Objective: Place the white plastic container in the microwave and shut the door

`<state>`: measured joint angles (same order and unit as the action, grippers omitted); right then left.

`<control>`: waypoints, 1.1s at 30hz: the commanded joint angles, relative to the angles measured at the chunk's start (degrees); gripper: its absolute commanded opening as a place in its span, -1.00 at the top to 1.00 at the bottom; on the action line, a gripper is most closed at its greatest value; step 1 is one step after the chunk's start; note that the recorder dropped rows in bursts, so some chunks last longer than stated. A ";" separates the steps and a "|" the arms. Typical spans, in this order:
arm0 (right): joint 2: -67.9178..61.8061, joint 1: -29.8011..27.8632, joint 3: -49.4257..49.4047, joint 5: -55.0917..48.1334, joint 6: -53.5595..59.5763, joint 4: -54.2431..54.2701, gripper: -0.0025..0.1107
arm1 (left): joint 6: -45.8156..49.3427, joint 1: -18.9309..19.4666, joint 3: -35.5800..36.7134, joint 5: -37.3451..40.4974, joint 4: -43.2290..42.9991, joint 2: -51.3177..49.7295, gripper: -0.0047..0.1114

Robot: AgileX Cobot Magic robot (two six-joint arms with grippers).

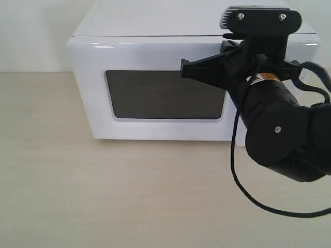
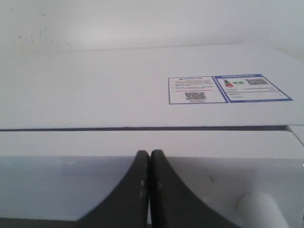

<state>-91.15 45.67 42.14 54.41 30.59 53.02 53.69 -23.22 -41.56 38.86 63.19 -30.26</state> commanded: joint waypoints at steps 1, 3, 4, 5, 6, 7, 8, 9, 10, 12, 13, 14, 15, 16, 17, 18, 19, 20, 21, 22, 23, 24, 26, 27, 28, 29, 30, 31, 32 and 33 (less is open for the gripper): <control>-1.68 -0.69 2.49 -0.90 0.99 -0.10 0.96 | -0.13 -0.17 0.41 -0.28 0.78 0.20 0.84; -1.68 -0.69 2.72 -0.52 0.99 -0.07 0.96 | -0.13 -0.17 0.41 -0.28 0.78 0.20 0.84; -1.68 -0.69 2.75 -0.40 1.27 0.15 0.96 | -0.13 -0.17 0.41 -0.28 0.78 0.20 0.84; -1.68 -0.69 2.75 -0.28 1.25 0.15 0.96 | -0.13 -0.17 0.41 -0.28 0.78 0.20 0.84; -1.68 -0.69 2.75 -0.28 1.44 0.25 0.96 | -0.13 -0.17 0.41 -0.28 0.78 0.20 0.84; -1.68 -0.69 2.75 -0.49 1.42 0.35 0.96 | -0.13 -0.17 0.41 -0.28 0.78 0.20 0.84; -1.68 -0.69 2.75 -0.73 1.42 0.35 0.96 | -0.13 -0.17 0.41 -0.28 0.78 0.20 0.84; -1.68 -0.69 2.75 -0.73 1.42 0.35 0.96 | -0.13 -0.17 0.41 -0.28 0.78 0.20 0.84; -1.58 -0.69 2.75 -0.75 1.42 0.35 0.96 | -0.13 -0.17 0.41 -0.28 0.78 0.20 0.84; -1.24 -0.57 2.75 -0.64 1.42 0.53 0.96 | -0.13 -0.17 0.41 -0.28 0.78 0.20 0.84; -0.92 -0.57 2.75 -0.75 1.42 0.53 0.96 | -0.13 -0.17 0.41 -0.28 0.78 0.20 0.84; -0.61 -0.57 2.75 -1.08 1.42 0.53 0.96 | -0.13 -0.17 0.41 -0.28 0.78 0.20 0.84; -0.04 -0.57 2.75 -1.83 1.42 0.63 0.96 | -0.13 -0.17 0.41 -0.28 0.78 0.20 0.84; 0.58 -0.57 2.75 -2.63 2.41 1.24 0.96 | -0.13 -0.17 0.41 -0.28 0.78 0.20 0.84; 1.50 -0.57 2.75 -3.87 4.06 2.15 0.96 | -0.13 -0.17 0.41 -0.28 0.78 0.20 0.84; 2.66 -0.57 2.75 -6.44 6.94 3.53 0.96 | -0.13 -0.17 0.41 -0.28 0.78 0.20 0.84; 3.93 -0.57 2.75 -8.38 8.79 4.77 0.96 | -0.13 -0.17 0.41 -0.28 0.78 0.20 0.84; 5.36 -0.57 2.75 -10.23 11.15 6.93 0.96 | -0.13 -0.17 0.41 -0.28 0.78 0.20 0.84; 6.88 -0.57 2.75 -11.86 13.60 8.86 0.96 | -0.13 -0.17 0.41 -0.28 0.78 0.20 0.84; 8.20 -0.57 2.75 -12.95 15.64 9.91 0.96 | -0.13 -0.17 0.41 -0.28 0.78 0.20 0.84; 9.93 -0.57 2.75 -14.26 18.21 12.28 0.96 | -0.13 -0.17 0.41 -0.28 0.78 0.20 0.84; 11.79 -0.57 2.75 -15.45 20.83 14.00 0.96 | -0.13 -0.17 0.41 -0.28 0.78 0.20 0.84; 15.36 -0.57 2.75 -17.79 26.68 18.93 0.96 | -0.13 -0.17 0.41 -0.28 1.29 0.20 0.84; 17.44 -0.57 2.75 -18.95 29.76 21.30 0.96 | -0.13 -0.17 0.41 -0.28 2.00 0.20 0.84; 19.20 -0.57 2.75 -19.92 32.61 24.53 0.96 | -0.13 -0.17 0.41 -0.28 3.07 0.20 0.84; 21.43 -0.57 2.61 -21.18 36.23 27.65 0.96 | -0.13 -0.17 0.41 -0.28 4.88 0.20 0.84; 23.70 -0.57 2.51 -22.76 39.92 31.23 0.96 | -0.13 -0.17 0.41 -0.28 5.92 0.20 0.84; 25.84 -0.57 2.51 -23.79 43.45 34.80 0.96 | -0.13 -0.17 0.41 -0.28 6.48 0.20 0.84; 28.05 -0.57 2.51 -24.99 47.75 39.08 0.96 | -0.13 -0.17 0.41 -0.28 6.63 0.20 0.84; 30.19 -0.57 2.51 -26.03 52.70 44.92 0.96 | -0.13 -0.17 0.41 -0.28 6.48 0.20 0.84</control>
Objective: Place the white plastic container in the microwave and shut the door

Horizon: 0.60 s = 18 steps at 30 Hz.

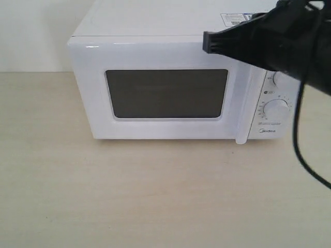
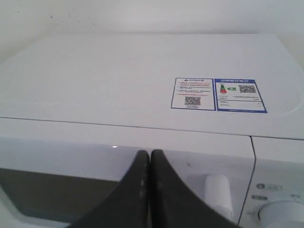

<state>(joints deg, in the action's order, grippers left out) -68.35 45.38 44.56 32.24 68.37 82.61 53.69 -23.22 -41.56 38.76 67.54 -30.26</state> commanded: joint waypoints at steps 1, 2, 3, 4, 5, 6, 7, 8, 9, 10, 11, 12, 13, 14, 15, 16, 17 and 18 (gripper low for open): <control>9.45 -0.28 0.09 -4.63 19.85 17.33 0.96 | -0.13 -0.17 0.41 -0.18 2.02 0.20 0.84; 10.96 -0.19 -0.36 -5.10 21.69 17.33 0.96 | -0.13 -0.17 0.41 -0.18 2.02 0.20 0.84; 12.91 -0.19 -0.91 -6.11 21.95 17.33 0.96 | -0.13 -0.17 0.41 -0.18 2.02 0.20 0.84; 14.89 -0.19 -1.92 -7.10 21.93 17.33 0.96 | -0.13 -0.17 0.41 -0.18 2.02 0.20 0.84; 16.43 -0.19 -2.60 -7.13 22.08 17.33 0.96 | -0.13 -0.17 0.41 -0.18 2.02 0.20 0.84; 18.24 -0.19 -3.23 -7.13 22.22 17.33 0.96 | -0.13 -0.17 0.41 -0.18 2.02 0.20 0.84; 19.86 -0.19 -3.98 -6.88 22.35 17.33 0.96 | -0.13 -0.17 0.41 -0.18 2.02 0.20 0.84; 21.27 -0.19 -4.54 -6.73 22.35 17.33 0.96 | -0.13 -0.17 0.41 -0.18 2.02 0.20 0.84; 22.52 -0.19 -4.94 -6.52 22.35 17.33 0.96 | -0.13 -0.17 0.41 -0.18 2.02 0.20 0.84; 23.48 -0.19 -5.24 -6.52 22.35 17.33 0.96 | -0.13 -0.17 0.41 -0.18 2.02 0.20 0.84; 24.14 -0.19 -5.40 -6.52 22.35 17.33 0.96 | -0.13 -0.17 0.41 -0.18 2.02 0.20 0.84; 24.87 -0.19 -5.40 -6.52 22.35 17.33 0.96 | -0.13 -0.17 0.41 -0.18 2.02 0.20 0.84; 25.35 -0.19 -5.40 -6.52 22.35 17.33 0.96 | -0.13 -0.17 0.41 -0.18 2.02 0.20 0.84; 25.86 -0.19 -5.40 -6.52 22.35 17.33 0.96 | -0.13 -0.17 0.41 -0.18 2.02 0.20 0.84; 26.11 -0.19 -5.40 -6.43 22.35 17.33 0.96 | -0.13 -0.17 0.41 -0.18 2.02 0.20 0.84; 26.48 -0.19 -5.40 -6.43 22.35 17.33 0.96 | -0.13 -0.17 0.41 -0.18 2.02 0.20 0.84; 26.52 -0.19 -5.40 -6.43 22.35 17.33 0.96 | -0.13 -0.17 0.41 -0.18 2.02 0.20 0.84; 26.52 -0.19 -5.40 -6.43 22.35 17.33 0.96 | -0.13 -0.17 0.41 -0.18 2.02 0.20 0.84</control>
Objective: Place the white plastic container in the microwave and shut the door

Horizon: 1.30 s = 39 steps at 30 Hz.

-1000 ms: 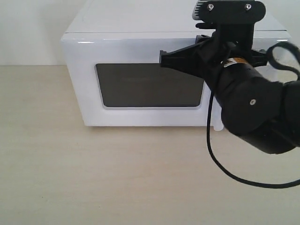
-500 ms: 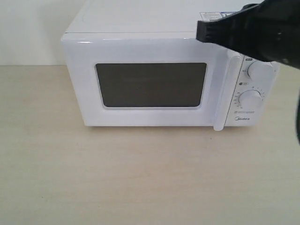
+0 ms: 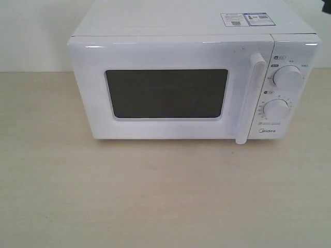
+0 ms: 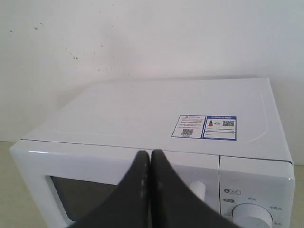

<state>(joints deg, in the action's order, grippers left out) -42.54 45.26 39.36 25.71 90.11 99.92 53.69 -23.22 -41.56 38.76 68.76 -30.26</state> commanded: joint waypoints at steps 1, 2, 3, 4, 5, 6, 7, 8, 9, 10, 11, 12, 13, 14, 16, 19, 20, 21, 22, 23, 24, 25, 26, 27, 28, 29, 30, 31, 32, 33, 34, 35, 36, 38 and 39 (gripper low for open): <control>0.72 -0.07 -0.20 0.10 0.61 0.03 0.96 | -0.13 -0.17 0.41 -0.18 0.80 0.20 0.84; 0.72 -0.07 -0.20 0.10 0.61 0.03 0.96 | -0.13 -0.17 0.41 -0.18 0.80 0.20 0.84; 0.72 -0.07 -0.20 0.10 0.61 0.03 0.96 | -0.13 -0.17 0.41 -0.18 0.80 0.20 0.84; 0.71 -0.07 -0.20 -0.02 0.61 0.03 0.96 | -0.13 -0.17 0.41 -0.18 0.80 0.20 0.84; 0.71 -0.07 -0.20 -0.32 0.61 0.03 0.96 | -0.13 -0.17 0.41 -0.18 0.80 0.20 0.84; 0.71 -0.07 -0.20 -0.34 0.61 0.03 0.96 | -0.13 -0.17 0.41 -0.18 0.80 0.20 0.84; 0.71 -0.07 -0.20 -0.34 0.61 0.03 0.96 | -0.13 -0.17 0.41 -0.18 0.80 0.20 0.84; 0.71 -0.07 -0.20 -0.34 0.61 0.03 0.96 | -0.13 -0.17 0.41 -0.18 0.80 0.20 0.84; 0.71 -0.07 -0.20 -0.43 0.43 0.03 0.96 | -0.13 -0.17 0.41 -0.18 0.80 0.20 0.84; 0.71 -0.07 -0.20 -0.43 0.43 0.03 0.96 | -0.13 -0.17 0.41 -0.18 0.80 0.20 0.84; 0.71 -0.07 -0.20 -0.43 0.43 0.03 0.96 | -0.13 -0.17 0.41 -0.18 0.80 0.20 0.84; 0.71 -0.07 -0.20 -0.43 0.43 0.03 0.96 | -0.13 -0.17 0.41 -0.18 0.80 0.20 0.84; 0.71 -0.07 -0.20 -0.43 0.43 0.03 0.96 | -0.13 -0.17 0.41 -0.18 0.80 0.20 0.84; 0.71 -0.07 -0.20 -0.43 0.43 0.03 0.96 | -0.13 -0.17 0.41 -0.18 0.80 0.20 0.84; 0.71 -0.07 -0.20 -0.43 0.43 0.03 0.96 | -0.13 -0.17 0.41 -0.18 0.80 0.20 0.84; 0.71 -0.07 -0.20 -0.43 0.43 0.03 0.96 | -0.13 -0.17 0.41 -0.18 0.80 0.20 0.84; 0.71 -0.07 -0.20 -0.43 0.43 0.03 0.96 | -0.13 -0.17 0.41 -0.18 0.80 0.20 0.84; 0.71 -0.07 -0.20 -0.43 0.43 0.03 0.96 | -0.13 -0.17 0.41 -0.18 0.80 0.20 0.84; 0.71 -0.07 -0.20 -0.43 0.31 0.03 0.96 | -0.13 -0.17 0.41 -0.18 0.80 0.20 0.84; 0.71 -0.07 -0.20 -0.43 0.31 0.03 0.96 | -0.13 -0.17 0.41 -0.18 0.80 0.20 0.84; 0.71 -0.07 -0.20 -0.43 0.31 0.03 0.96 | -0.13 -0.17 0.41 -0.18 0.80 0.20 0.84; 0.71 -0.07 -0.20 -0.43 0.31 0.03 0.96 | -0.13 -0.17 0.41 -0.18 0.80 0.20 0.84; 0.71 -0.07 -0.20 -0.43 0.31 0.03 0.96 | -0.13 -0.17 0.41 -0.18 0.80 0.20 0.84; 0.71 -0.07 -0.20 -0.43 0.43 0.03 0.96 | -0.13 -0.17 0.41 -0.18 0.80 0.20 0.84; 0.71 -0.07 -0.20 0.04 0.74 0.03 0.96 | -0.13 -0.17 0.41 -0.18 0.80 0.20 0.84; 1.32 -0.35 -0.20 0.51 0.80 0.03 0.96 | -0.13 -0.17 0.41 -0.18 0.80 0.20 0.84; 2.19 -1.12 -0.20 0.74 0.80 0.03 0.96 | -0.13 -0.17 0.41 -0.18 0.80 0.20 0.84; 3.34 -2.90 -0.45 -1.14 0.15 0.03 0.96 | -0.13 -0.17 0.41 -0.18 0.80 0.20 0.84; 4.58 -4.36 -0.80 -3.15 0.14 0.03 0.96 | -0.13 -0.17 0.41 -0.18 0.80 0.20 0.84; 5.97 -6.33 -1.35 -5.44 0.39 0.03 0.96 | -0.13 -0.17 0.41 -0.18 0.80 0.20 0.84; 7.20 -8.45 -1.87 -6.90 0.39 0.03 0.96 | -0.13 -0.17 0.41 -0.18 0.80 0.20 0.84; 8.75 -10.68 -2.60 -8.34 0.28 0.03 0.96 | -0.13 -0.17 0.41 -0.18 0.80 0.20 0.84; 10.49 -13.11 -3.52 -9.82 0.27 0.03 0.96 | -0.13 -0.17 0.41 -0.18 0.80 0.20 0.84; 13.85 -17.76 -5.55 -13.40 0.16 0.03 0.96 | -0.13 -0.17 0.41 -0.18 0.80 0.20 0.84; 15.74 -20.39 -6.76 -14.53 0.16 0.03 0.96 | -0.13 -0.17 0.41 -0.18 0.80 0.20 0.84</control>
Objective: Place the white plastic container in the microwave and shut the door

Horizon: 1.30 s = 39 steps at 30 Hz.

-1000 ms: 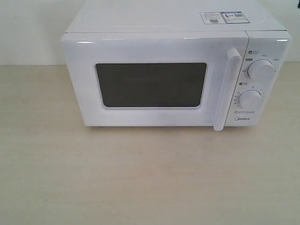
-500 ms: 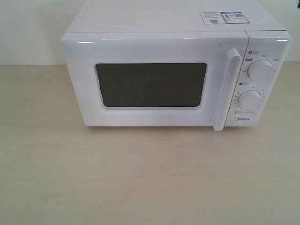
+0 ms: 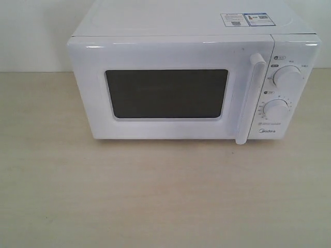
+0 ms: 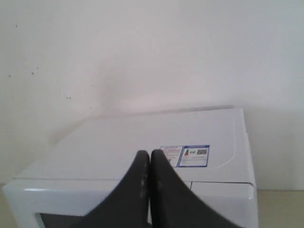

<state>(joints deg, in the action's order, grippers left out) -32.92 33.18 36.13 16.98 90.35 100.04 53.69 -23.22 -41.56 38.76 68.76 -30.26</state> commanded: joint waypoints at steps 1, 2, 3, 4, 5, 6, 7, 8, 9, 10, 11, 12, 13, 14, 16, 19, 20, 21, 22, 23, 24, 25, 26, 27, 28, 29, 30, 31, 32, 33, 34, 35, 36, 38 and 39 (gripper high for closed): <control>8.03 -10.90 -4.77 -6.56 -0.08 -0.09 0.96 | -0.13 -0.17 0.41 -0.18 0.80 0.20 0.84; 9.55 -12.92 -5.84 -7.49 -0.08 -0.09 0.96 | -0.13 -0.17 0.41 -0.18 0.80 0.20 0.84; 11.46 -15.32 -7.22 -8.51 -0.08 -0.09 0.96 | -0.13 -0.17 0.41 -0.18 0.80 0.20 0.84; 13.76 -17.58 -8.61 -9.55 -0.08 -0.09 0.96 | -0.13 -0.17 0.41 -0.18 0.80 0.20 0.84; 15.24 -19.72 -9.99 -10.43 -0.39 -0.09 0.96 | -0.13 -0.17 0.41 -0.18 0.80 0.20 0.84; 17.08 -21.77 -11.40 -11.95 -0.82 -0.09 0.96 | -0.13 -0.17 0.41 -0.18 0.80 0.20 0.84; 18.85 -23.69 -12.80 -13.14 -1.25 -0.09 0.96 | -0.13 -0.17 0.41 -0.18 0.80 0.20 0.84; 20.59 -25.53 -14.21 -14.18 -1.66 -0.09 0.96 | -0.13 -0.17 0.41 -0.18 0.80 0.20 0.84; 21.93 -26.95 -15.39 -14.98 -2.00 -0.09 0.96 | -0.13 -0.17 0.41 -0.18 0.80 0.20 0.84; 23.52 -28.65 -16.92 -16.00 -2.68 -0.09 0.96 | -0.13 -0.17 0.41 -0.18 0.80 0.20 0.84; 25.01 -30.29 -18.45 -16.98 -3.11 -0.09 0.96 | -0.13 -0.17 0.41 -0.18 0.80 0.20 0.84; 26.12 -31.53 -19.65 -17.81 -3.53 -0.09 0.96 | -0.13 -0.17 0.41 -0.18 0.80 0.20 0.84; 27.45 -32.87 -21.17 -18.69 -3.99 -0.09 0.96 | -0.13 -0.17 0.41 -0.18 0.80 0.20 0.84; 28.70 -34.01 -22.64 -19.10 -4.50 -0.09 0.96 | -0.13 -0.17 0.41 -0.18 0.80 0.20 0.84; 31.09 -35.70 -25.28 -19.79 -5.23 -0.09 0.96 | -0.13 -0.17 0.41 -0.18 0.80 0.20 0.84; 32.92 -36.20 -28.21 -20.03 -5.23 -0.09 0.96 | -0.13 -0.17 0.41 -0.18 0.80 0.20 0.84; 32.92 -36.08 -29.12 -19.91 -5.23 -0.09 0.96 | -0.13 -0.17 0.41 -0.18 0.80 0.20 0.84; 32.92 -36.08 -29.65 -19.91 -5.23 -0.09 0.96 | -0.13 -0.17 0.41 -0.18 0.80 0.20 0.84; 32.92 -36.08 -30.33 -19.73 -5.23 -0.09 0.96 | -0.13 -0.17 0.41 -0.18 0.80 0.20 0.84; 32.92 -36.08 -30.98 -19.73 -5.23 -0.09 0.96 | -0.13 -0.17 0.41 -0.18 0.80 0.20 0.84; 32.92 -36.08 -31.45 -19.60 -5.23 -0.09 0.96 | -0.13 -0.17 0.41 -0.18 0.80 0.20 0.84; 32.92 -36.08 -31.83 -19.13 -5.23 -0.09 0.96 | -0.13 -0.17 0.41 -0.18 0.62 0.20 0.84; 32.92 -36.08 -32.11 -18.70 -5.23 -0.09 0.96 | -0.13 -0.17 0.41 -0.18 0.62 0.20 0.84; 32.92 -36.08 -32.22 -18.70 -5.23 -0.09 0.96 | -0.13 -0.17 0.41 -0.18 0.62 0.20 0.84; 32.92 -36.08 -32.22 -18.70 -5.23 -0.09 0.96 | -0.13 -0.17 0.41 -0.18 0.62 0.20 0.84; 32.92 -36.08 -32.11 -18.70 -4.90 -0.09 0.96 | -0.13 -0.17 0.41 -0.18 0.62 0.20 0.84; 32.92 -36.08 -32.11 -18.70 -4.90 -0.09 0.96 | -0.13 -0.17 0.41 -0.18 0.62 0.20 0.84; 32.92 -36.08 -32.11 -18.70 -4.90 -0.09 0.96 | -0.13 -0.17 0.41 -0.18 0.62 0.20 0.84; 32.92 -36.08 -32.11 -18.82 -5.13 -0.09 0.96 | -0.13 -0.17 0.41 -0.18 0.62 0.20 0.84; 32.92 -36.08 -32.11 -19.05 -5.92 -0.09 0.96 | -0.13 -0.17 0.41 -0.18 0.62 0.20 0.84; 32.92 -36.08 -32.11 -19.31 -6.95 -0.09 0.96 | -0.13 -0.17 0.41 -0.18 0.62 0.20 0.84; 32.92 -36.08 -32.11 -19.80 -8.02 -0.09 0.96 | -0.13 -0.17 0.41 -0.18 0.62 0.20 0.84; 32.92 -36.08 -32.11 -20.44 -9.23 -0.09 0.96 | -0.13 -0.17 0.41 -0.18 0.62 0.20 0.84; 32.92 -36.08 -32.11 -21.84 -10.23 -0.09 0.96 | -0.13 -0.17 0.41 -0.18 0.62 0.20 0.84; 32.92 -36.08 -32.11 -22.74 -10.45 -0.09 0.96 | -0.13 -0.17 0.41 -0.18 0.62 0.20 0.84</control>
<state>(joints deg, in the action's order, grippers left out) -0.29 -2.74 3.95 -3.39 81.24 100.04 53.69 -23.22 -41.56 38.76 68.76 -30.26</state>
